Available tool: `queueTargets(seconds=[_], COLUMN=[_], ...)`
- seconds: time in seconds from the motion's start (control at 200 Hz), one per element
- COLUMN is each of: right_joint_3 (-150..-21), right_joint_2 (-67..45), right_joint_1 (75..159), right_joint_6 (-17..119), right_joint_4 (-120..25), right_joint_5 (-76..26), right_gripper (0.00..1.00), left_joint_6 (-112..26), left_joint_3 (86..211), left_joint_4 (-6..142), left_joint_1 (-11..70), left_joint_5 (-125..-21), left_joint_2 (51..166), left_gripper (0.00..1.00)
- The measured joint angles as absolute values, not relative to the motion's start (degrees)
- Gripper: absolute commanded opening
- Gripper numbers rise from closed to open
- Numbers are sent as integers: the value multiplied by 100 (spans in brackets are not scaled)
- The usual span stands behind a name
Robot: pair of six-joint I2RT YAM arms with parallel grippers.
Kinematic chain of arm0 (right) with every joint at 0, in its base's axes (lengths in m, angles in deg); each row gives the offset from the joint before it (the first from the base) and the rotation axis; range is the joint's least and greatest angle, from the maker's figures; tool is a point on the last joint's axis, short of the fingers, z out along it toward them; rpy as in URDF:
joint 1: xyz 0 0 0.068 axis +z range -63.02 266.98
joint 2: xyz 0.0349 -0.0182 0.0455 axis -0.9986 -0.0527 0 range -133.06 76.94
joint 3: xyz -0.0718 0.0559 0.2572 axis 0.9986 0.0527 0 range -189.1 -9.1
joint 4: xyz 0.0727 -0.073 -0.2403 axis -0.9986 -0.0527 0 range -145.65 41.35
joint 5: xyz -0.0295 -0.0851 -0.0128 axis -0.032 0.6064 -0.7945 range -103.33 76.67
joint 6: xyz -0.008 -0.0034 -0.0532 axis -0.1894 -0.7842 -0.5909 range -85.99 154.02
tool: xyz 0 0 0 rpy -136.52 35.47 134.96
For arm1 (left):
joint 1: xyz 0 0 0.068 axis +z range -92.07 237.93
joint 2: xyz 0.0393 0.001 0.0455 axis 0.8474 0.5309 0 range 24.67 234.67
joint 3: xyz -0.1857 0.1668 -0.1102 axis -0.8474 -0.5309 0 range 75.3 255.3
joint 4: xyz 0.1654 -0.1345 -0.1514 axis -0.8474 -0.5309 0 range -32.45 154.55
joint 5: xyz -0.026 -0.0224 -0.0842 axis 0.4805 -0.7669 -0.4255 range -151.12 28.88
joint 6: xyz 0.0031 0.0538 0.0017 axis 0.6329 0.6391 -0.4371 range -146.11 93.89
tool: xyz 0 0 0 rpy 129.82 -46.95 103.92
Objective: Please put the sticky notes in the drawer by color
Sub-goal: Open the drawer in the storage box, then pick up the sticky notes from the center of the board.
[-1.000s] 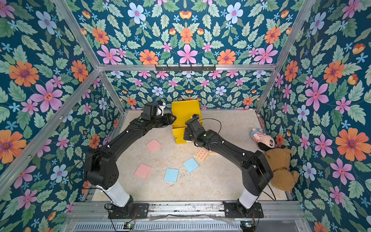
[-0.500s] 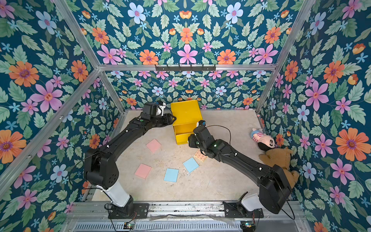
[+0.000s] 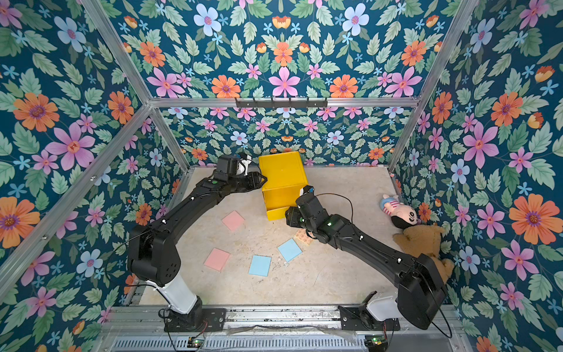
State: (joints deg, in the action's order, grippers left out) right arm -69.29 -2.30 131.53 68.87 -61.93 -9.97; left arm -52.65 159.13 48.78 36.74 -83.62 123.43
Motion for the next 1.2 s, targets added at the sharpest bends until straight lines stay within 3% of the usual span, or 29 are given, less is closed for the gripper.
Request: queueTargets(seconds=[0.175,0.31,0.49,0.62,0.805,1.2], right_joint_3=[-6942,-6636,-5904,-5344,-4953,-5178], right_joint_2=[43,682,1468,1630,1230,-855], right_joint_1=[13149,13147,12670,11984,11383,11097], right_joint_6=[6887,6889,6948,6941,6522,5671], right_joint_4=[-6195,-6222,-6401,-6512,-6263,-5175], right_joint_5=[-1034,-746,-219,-110,-134,-250], right_gripper=[86,95,98,99,99,99], left_joint_6=[-5265,-5263,-5250,-5270,-5294,-5285], left_joint_3=[15900,15835,15612,15417,15175,14097], left_joint_4=[4874,4788,4568,4563,4513,4679], left_joint_1=[3687,3687,3698,3709,3692,3609], left_joint_5=[-8353,-8222,-7874,-7730,-7608,-7544], left_joint_2=[12330,12205,11711,11351,10863,9668], left_gripper=[60,66,83,90,99,99])
